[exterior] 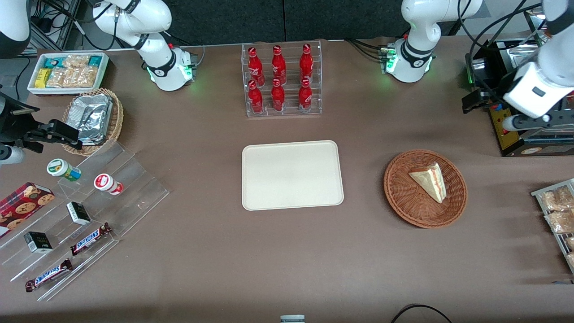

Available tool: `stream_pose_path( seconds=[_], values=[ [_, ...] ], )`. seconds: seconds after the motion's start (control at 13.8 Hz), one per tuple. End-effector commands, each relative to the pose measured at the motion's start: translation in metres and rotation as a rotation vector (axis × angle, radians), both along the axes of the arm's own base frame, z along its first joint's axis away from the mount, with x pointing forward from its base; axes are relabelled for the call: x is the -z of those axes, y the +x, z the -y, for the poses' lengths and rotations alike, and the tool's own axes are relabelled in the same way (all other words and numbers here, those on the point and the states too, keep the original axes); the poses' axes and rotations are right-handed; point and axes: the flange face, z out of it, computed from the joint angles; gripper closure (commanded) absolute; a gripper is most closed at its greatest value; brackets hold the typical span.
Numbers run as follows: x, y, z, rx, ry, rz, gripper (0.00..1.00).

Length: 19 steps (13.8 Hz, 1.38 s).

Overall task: Place sandwich from basket to tray
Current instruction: 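Move the left gripper over the wicker basket above the sandwich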

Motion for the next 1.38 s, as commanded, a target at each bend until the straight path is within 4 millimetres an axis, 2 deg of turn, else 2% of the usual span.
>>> stream_pose_path(
  seconds=[0.0,0.22,0.44,0.87,1.31],
  values=[
    [-0.005,-0.002,-0.003,0.004,-0.020,-0.006,0.00],
    [0.004,0.006,0.000,0.006,-0.026,0.012,0.00],
    [0.033,0.010,-0.005,-0.011,-0.017,0.015,0.00],
    [0.129,0.010,-0.013,-0.052,0.025,0.049,0.00],
    [0.195,0.006,-0.015,-0.197,0.063,0.132,0.00]
  ],
)
